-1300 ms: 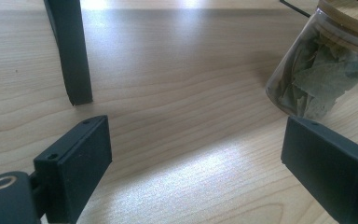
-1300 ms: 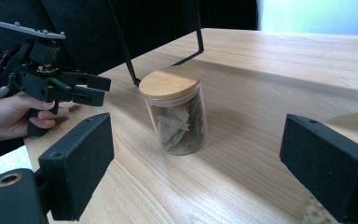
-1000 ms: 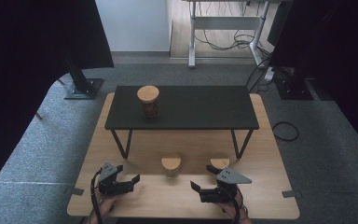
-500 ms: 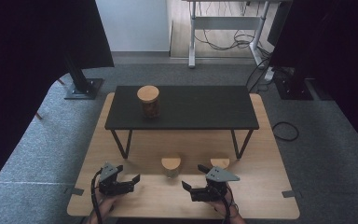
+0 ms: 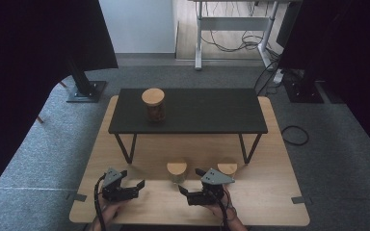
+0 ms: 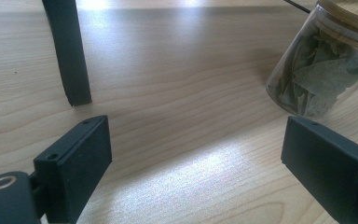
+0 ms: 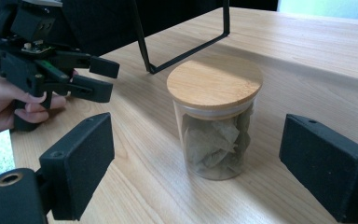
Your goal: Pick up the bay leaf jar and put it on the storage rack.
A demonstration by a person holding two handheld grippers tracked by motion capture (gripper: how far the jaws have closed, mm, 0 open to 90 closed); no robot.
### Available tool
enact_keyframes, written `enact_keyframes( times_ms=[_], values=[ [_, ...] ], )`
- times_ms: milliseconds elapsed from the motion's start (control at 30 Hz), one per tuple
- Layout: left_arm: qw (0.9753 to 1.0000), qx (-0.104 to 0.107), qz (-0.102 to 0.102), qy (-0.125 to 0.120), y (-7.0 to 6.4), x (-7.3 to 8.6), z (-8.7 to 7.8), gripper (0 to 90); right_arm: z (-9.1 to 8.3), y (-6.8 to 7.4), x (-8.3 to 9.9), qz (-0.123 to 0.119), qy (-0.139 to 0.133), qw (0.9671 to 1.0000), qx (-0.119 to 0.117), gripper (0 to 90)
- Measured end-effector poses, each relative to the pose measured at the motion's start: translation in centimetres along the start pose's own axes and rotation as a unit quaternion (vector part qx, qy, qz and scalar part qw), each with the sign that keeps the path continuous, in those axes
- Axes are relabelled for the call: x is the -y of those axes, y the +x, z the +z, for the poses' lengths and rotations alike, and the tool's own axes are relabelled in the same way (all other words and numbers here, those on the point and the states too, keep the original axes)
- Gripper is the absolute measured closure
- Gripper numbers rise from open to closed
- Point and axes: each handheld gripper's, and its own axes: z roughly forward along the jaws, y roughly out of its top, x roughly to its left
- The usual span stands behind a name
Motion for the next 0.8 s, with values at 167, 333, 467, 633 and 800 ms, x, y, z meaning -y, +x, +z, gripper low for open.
enact_keyframes(
  times_ms=[167, 333, 467, 633, 800],
  values=[
    [1.0000, 0.000, 0.002, 0.001, 0.0, 0.0, 0.0, 7.9, 0.8, 0.0, -0.2, -0.003, 0.003, 0.9999, 0.010, 9.8],
    [1.0000, 0.000, 0.001, 0.000, 0.0, 0.0, 0.0, 7.9, 1.7, 0.0, -0.4, -0.007, 0.011, 0.9998, 0.012, 9.8],
    [1.0000, 0.000, 0.001, 0.000, 0.0, 0.0, 0.0, 7.9, 2.3, -0.2, -0.4, -0.005, 0.017, 0.9998, 0.011, 10.1],
    [1.0000, -0.001, 0.001, 0.000, 0.0, 0.0, 0.0, 7.9, 3.0, -0.3, -0.5, -0.007, 0.024, 0.9996, 0.012, 9.9],
    [1.0000, -0.002, 0.004, -0.001, -0.1, 0.0, 0.0, 8.0, 3.5, -0.8, -0.5, -0.001, 0.025, 0.9996, 0.016, 9.7]
  ],
)
